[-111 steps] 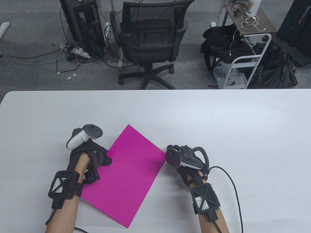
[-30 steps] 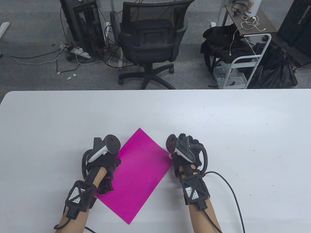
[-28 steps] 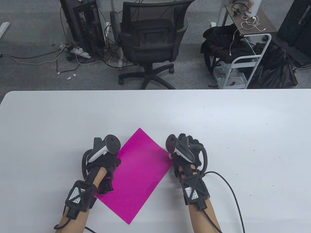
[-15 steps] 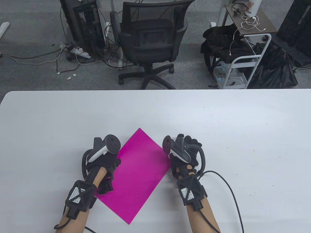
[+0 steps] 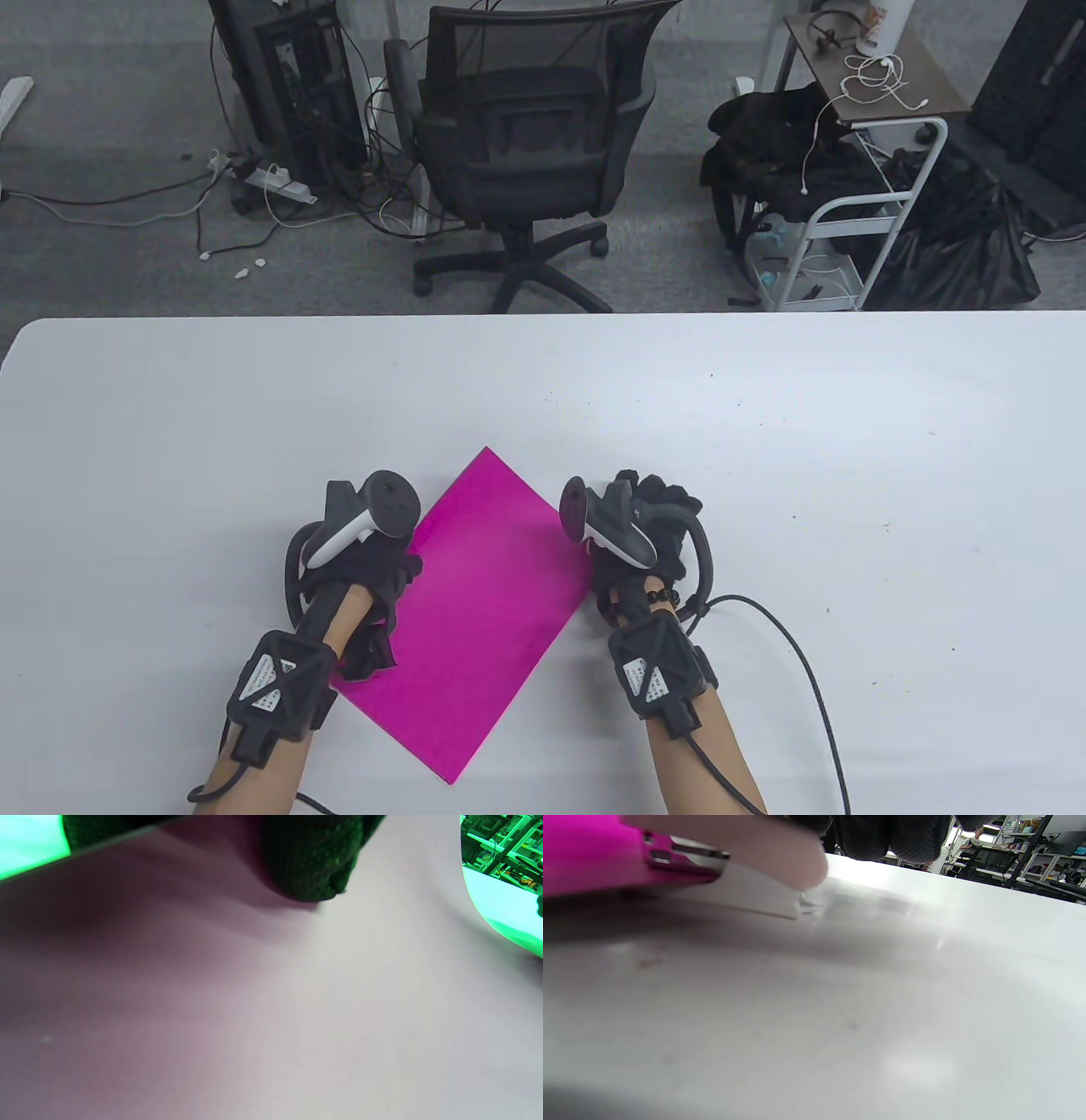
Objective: Push down lever to staple documents
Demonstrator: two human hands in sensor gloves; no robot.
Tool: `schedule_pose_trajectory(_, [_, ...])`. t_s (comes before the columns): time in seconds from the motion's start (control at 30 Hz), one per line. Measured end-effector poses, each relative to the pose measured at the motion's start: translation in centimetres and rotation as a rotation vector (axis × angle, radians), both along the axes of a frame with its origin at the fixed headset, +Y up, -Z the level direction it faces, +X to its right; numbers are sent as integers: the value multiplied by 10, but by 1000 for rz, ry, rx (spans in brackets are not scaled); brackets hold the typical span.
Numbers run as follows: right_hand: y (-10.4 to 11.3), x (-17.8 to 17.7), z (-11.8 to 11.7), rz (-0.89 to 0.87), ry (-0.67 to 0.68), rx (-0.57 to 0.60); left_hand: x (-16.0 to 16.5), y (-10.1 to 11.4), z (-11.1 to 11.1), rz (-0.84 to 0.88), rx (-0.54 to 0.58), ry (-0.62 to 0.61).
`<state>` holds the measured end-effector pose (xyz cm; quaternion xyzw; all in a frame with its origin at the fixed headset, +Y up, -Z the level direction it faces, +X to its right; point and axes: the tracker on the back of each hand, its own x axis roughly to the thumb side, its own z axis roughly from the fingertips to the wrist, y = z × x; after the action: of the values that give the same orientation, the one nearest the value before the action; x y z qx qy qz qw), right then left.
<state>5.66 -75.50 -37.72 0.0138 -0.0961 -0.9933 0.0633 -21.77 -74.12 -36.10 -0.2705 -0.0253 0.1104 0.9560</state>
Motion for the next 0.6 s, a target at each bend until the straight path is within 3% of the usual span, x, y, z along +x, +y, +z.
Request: schedule_pose_trajectory(0.6, [1, -2, -1, 24, -12, -26, 0, 0, 0, -4, 7, -3])
